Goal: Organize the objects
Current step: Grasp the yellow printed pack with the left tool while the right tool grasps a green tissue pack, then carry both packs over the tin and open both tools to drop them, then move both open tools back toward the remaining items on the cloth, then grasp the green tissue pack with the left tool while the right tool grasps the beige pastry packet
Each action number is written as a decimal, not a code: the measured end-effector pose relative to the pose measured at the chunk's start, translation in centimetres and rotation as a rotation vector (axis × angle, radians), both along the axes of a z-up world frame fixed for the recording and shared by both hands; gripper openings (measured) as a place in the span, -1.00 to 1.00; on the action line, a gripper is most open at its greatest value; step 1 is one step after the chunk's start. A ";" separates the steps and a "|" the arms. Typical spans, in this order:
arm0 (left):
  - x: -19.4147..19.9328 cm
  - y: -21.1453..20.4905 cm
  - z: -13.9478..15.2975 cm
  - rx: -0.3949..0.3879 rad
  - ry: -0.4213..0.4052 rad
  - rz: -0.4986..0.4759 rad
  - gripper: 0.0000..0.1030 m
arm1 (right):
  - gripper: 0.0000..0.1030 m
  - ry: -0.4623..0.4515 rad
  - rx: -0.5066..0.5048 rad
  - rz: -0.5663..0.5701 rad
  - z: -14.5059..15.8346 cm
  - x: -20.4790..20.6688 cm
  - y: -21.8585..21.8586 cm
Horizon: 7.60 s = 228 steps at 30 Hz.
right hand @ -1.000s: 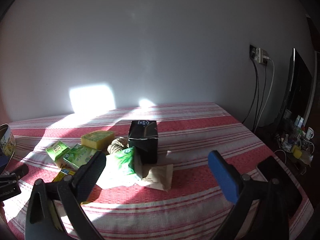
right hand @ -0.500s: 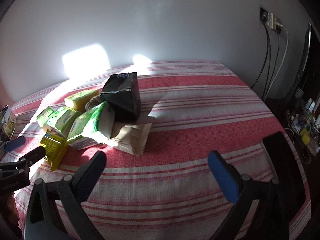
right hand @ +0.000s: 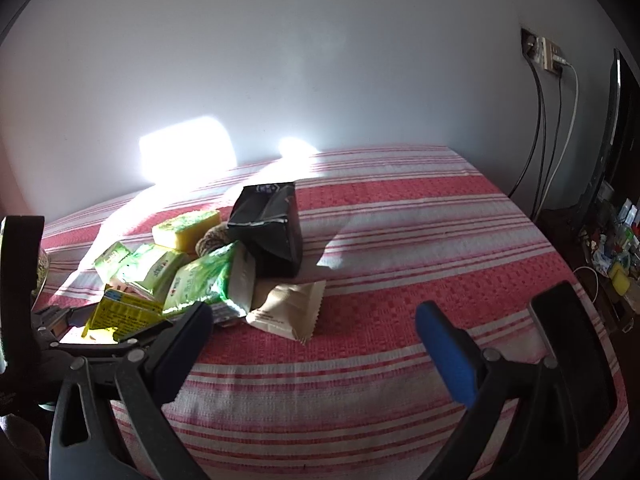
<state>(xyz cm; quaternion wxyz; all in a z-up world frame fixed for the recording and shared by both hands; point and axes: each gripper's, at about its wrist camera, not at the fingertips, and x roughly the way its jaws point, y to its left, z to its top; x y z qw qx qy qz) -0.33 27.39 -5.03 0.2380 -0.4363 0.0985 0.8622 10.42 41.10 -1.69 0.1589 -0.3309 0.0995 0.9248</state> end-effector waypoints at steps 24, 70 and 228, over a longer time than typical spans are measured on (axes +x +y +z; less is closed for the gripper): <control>0.3 -9.4 3.8 0.002 0.181 0.087 0.42 | 0.76 -0.169 0.032 0.097 -2.3 -8.0 -7.1; -0.3 -32.8 8.8 0.043 0.346 0.455 0.42 | 0.43 0.217 0.021 0.366 7.6 -9.7 -30.5; -7.2 -6.6 0.6 -0.033 0.046 0.044 0.76 | 0.03 -0.147 -0.124 -0.071 -2.7 -6.3 -2.0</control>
